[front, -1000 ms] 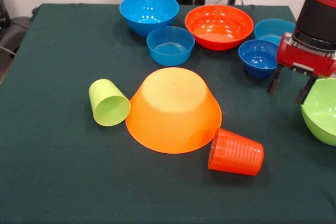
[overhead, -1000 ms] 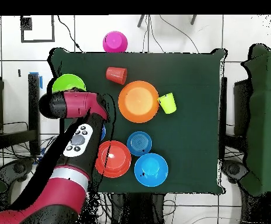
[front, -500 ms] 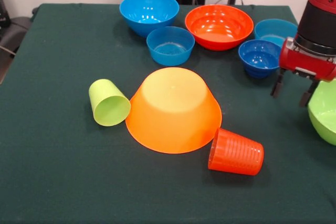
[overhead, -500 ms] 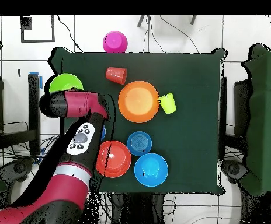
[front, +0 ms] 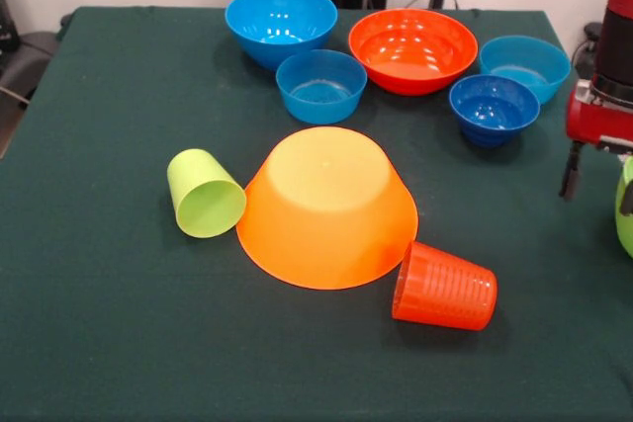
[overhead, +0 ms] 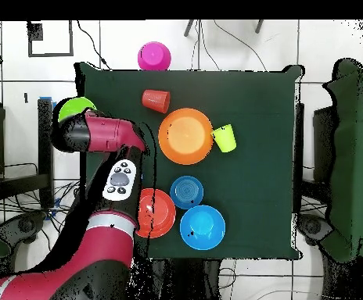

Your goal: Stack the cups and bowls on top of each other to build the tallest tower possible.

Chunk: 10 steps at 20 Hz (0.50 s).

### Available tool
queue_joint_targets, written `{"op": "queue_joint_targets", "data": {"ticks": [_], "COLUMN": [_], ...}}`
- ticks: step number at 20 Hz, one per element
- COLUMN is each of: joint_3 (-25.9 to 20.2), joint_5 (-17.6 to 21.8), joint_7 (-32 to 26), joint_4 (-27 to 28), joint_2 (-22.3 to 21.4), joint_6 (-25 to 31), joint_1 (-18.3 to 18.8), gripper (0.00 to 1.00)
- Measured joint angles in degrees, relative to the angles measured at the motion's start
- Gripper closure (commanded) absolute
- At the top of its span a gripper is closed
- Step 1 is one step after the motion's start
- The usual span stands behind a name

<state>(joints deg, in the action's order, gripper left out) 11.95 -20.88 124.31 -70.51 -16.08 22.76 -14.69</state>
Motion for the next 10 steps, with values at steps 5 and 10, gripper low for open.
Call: {"op": "queue_joint_targets", "data": {"ticks": [5,10], "joint_3": [-1.5,-2.2], "joint_5": [0.0,0.0], "joint_7": [0.0,0.0], "joint_4": [0.0,0.0], "joint_2": [-1.1,-1.7], "joint_6": [-0.5,-0.5], "joint_1": [0.2,0.2], "gripper": [0.0,0.0]}}
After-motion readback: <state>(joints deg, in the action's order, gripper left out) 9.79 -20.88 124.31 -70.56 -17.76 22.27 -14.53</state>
